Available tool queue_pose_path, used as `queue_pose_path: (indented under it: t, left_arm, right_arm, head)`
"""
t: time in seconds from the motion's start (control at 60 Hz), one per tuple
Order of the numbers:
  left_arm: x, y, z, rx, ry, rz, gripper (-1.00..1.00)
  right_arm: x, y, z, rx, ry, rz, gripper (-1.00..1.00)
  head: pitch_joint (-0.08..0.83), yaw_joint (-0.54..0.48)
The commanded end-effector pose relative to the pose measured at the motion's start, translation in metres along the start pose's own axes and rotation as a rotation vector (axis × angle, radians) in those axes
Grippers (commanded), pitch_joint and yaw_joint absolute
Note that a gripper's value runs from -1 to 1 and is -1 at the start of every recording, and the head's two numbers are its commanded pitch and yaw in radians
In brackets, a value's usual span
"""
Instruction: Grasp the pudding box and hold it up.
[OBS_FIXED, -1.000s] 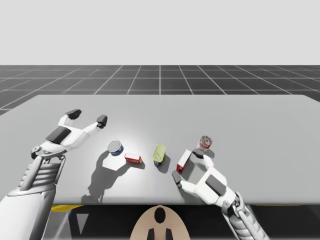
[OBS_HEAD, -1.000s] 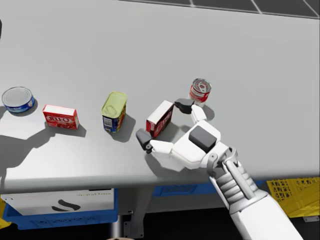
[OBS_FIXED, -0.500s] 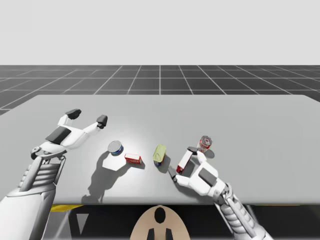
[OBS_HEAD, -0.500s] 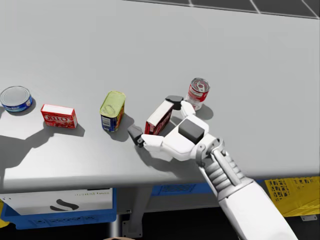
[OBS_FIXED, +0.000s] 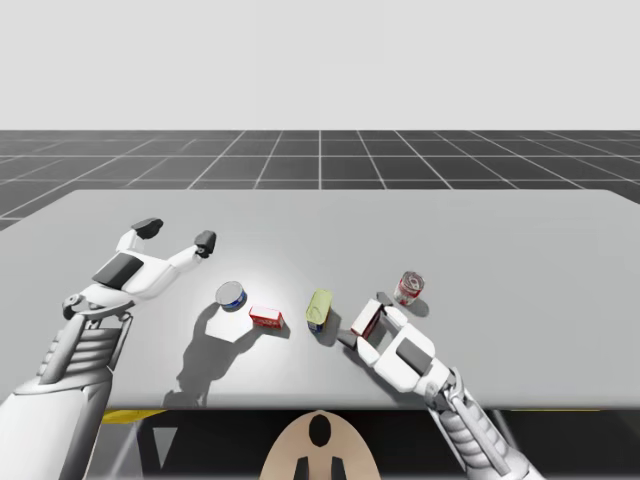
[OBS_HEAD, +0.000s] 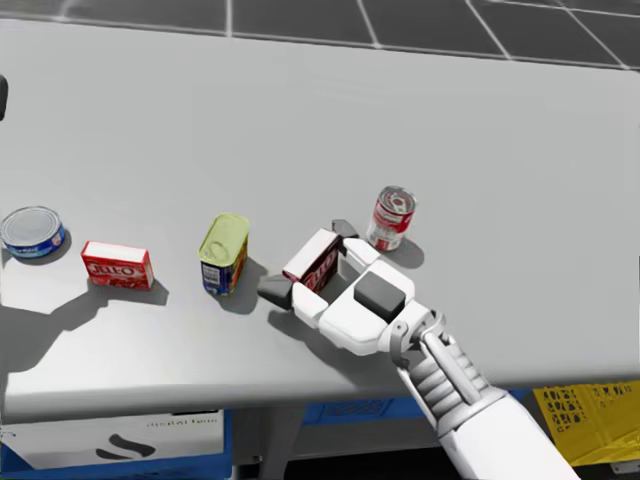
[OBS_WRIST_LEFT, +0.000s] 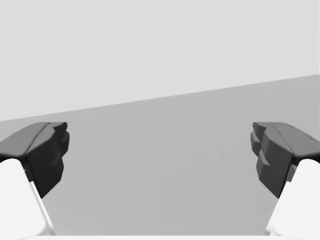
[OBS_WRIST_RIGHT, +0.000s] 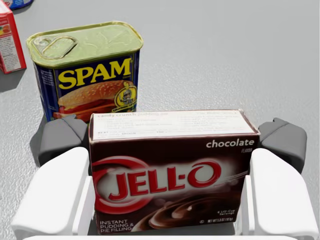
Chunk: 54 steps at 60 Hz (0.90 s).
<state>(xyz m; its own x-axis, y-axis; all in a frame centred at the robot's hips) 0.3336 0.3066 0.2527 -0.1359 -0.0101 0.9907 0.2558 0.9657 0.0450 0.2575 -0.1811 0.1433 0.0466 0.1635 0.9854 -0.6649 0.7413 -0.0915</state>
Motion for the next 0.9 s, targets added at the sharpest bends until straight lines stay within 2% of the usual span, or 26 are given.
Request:
queue_pose_path:
  t: [0.017, 0.25, 0.383, 0.45, 0.533, 0.667, 0.783, 0.817, 0.9]
  left_arm:
    - [0.0, -0.001, 0.0, 0.001, 0.001, -0.002, -1.0]
    - [-0.002, -0.001, 0.0, 0.002, 0.007, -0.002, -1.0]
    - [-0.002, -0.001, 0.001, 0.004, 0.009, 0.002, -1.0]
    - [-0.002, -0.001, 0.001, 0.005, 0.008, 0.004, -1.0]
    - [-0.002, -0.001, 0.001, 0.005, 0.007, 0.006, -1.0]
    - [-0.002, 0.0, 0.0, 0.007, 0.007, 0.009, -1.0]
    - [-0.001, 0.0, 0.0, 0.01, 0.004, 0.01, -1.0]
    - [-0.001, 0.001, 0.0, 0.011, 0.002, 0.011, -1.0]
    - [0.0, 0.002, 0.0, 0.014, 0.001, 0.014, -1.0]
  right_arm:
    - [-0.005, -0.001, 0.003, 0.001, 0.014, 0.0, 1.0]
    - [-0.004, 0.0, 0.004, 0.002, 0.004, -0.001, 1.0]
    - [-0.003, 0.001, 0.004, 0.0, -0.004, 0.003, 1.0]
    - [0.005, 0.003, 0.005, -0.008, -0.031, 0.025, 1.0]
    - [0.028, 0.007, 0.009, -0.011, -0.082, 0.048, 1.0]
    - [0.078, 0.01, 0.017, -0.026, -0.172, 0.112, 1.0]
    - [0.105, 0.011, 0.018, -0.039, -0.239, 0.167, 1.0]
    - [0.116, 0.01, 0.018, -0.064, -0.272, 0.201, 1.0]
    - [0.152, 0.007, 0.024, -0.122, -0.379, 0.216, 1.0]
  head:
    - [0.625, -0.2]
    - [0.394, -0.22]
    - [0.332, -0.23]
    - [0.328, -0.23]
    - [0.327, -0.23]
    - [0.323, -0.23]
    - [0.32, -0.23]
    - [0.32, -0.23]
    - [0.318, -0.23]
